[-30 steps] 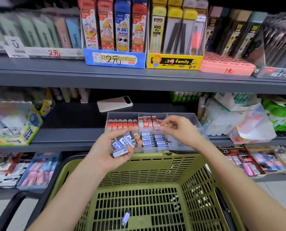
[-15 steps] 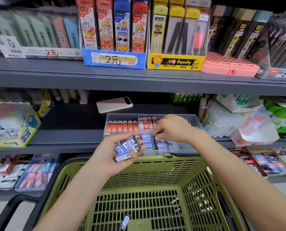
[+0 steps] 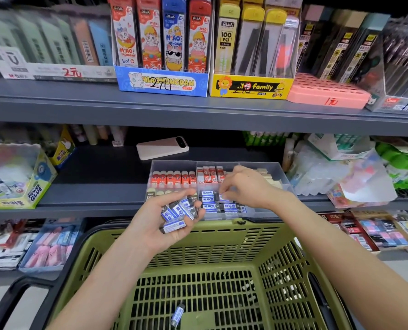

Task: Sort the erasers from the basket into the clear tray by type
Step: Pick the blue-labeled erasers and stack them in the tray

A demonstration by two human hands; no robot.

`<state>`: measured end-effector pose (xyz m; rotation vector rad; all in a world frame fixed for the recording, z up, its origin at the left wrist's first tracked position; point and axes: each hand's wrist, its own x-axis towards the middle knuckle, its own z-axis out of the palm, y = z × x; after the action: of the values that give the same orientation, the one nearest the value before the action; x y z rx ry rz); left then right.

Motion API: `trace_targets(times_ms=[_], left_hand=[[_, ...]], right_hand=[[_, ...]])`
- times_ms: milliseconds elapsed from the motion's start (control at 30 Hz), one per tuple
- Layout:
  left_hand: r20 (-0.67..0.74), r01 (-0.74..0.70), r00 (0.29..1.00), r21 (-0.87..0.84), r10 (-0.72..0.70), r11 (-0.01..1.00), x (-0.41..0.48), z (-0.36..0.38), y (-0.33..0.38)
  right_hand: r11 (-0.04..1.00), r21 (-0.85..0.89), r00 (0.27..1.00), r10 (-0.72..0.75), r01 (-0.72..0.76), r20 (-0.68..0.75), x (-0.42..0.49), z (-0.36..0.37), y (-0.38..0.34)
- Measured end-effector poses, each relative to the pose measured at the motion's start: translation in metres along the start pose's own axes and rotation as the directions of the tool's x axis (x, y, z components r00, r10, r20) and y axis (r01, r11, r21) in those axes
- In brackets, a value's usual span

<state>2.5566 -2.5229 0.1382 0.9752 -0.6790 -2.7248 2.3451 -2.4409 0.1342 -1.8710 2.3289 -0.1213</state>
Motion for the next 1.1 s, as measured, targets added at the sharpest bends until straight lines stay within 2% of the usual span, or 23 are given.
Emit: trace_targets(times_ms=[167,300,633,833,867,900,967,1000,1100], left_hand=[[-0.005,-0.008,1.000,0.003,0.008,1.000,0.000,0.000,0.000],[-0.011,-0.009,1.000,0.002,0.009,1.000,-0.001,-0.001,0.001],[-0.019,-0.017,1.000,-0.016,0.016,1.000,0.000,0.005,0.002],[-0.007,-0.032,0.999,0.013,0.032,0.999,0.000,0.010,-0.001],[-0.010,-0.039,0.999,0.021,0.039,0.999,0.000,0.010,-0.002],[-0.014,-0.049,0.999,0.030,0.049,0.998,0.000,0.010,-0.003],[-0.030,-0.077,0.996,0.050,0.079,0.996,0.001,0.011,-0.005],[-0.042,-0.094,0.994,0.057,0.097,0.994,0.001,0.013,-0.007],[-0.060,-0.150,0.986,0.104,0.156,0.983,0.003,0.018,-0.014]], right_hand=[[0.999,0.043,0.999,-0.014,0.016,-0.039,-0.004,0.001,-0.001],[0.993,0.113,0.990,0.056,-0.041,-0.129,-0.007,-0.003,0.002],[0.995,0.006,0.977,0.099,-0.099,-0.190,-0.012,0.014,0.004],[0.986,-0.161,0.961,-0.006,-0.040,-0.277,-0.022,0.019,-0.001],[0.991,-0.129,0.941,-0.004,-0.042,-0.338,-0.026,0.015,-0.007],[0.999,-0.027,0.909,0.029,-0.044,-0.416,-0.030,0.010,-0.015],[0.955,0.295,0.852,0.124,0.038,-0.510,-0.041,0.000,-0.039],[0.921,0.380,0.851,0.129,0.087,-0.509,-0.046,-0.004,-0.053],[0.931,0.356,0.894,0.089,0.082,-0.439,-0.052,-0.008,-0.082]])
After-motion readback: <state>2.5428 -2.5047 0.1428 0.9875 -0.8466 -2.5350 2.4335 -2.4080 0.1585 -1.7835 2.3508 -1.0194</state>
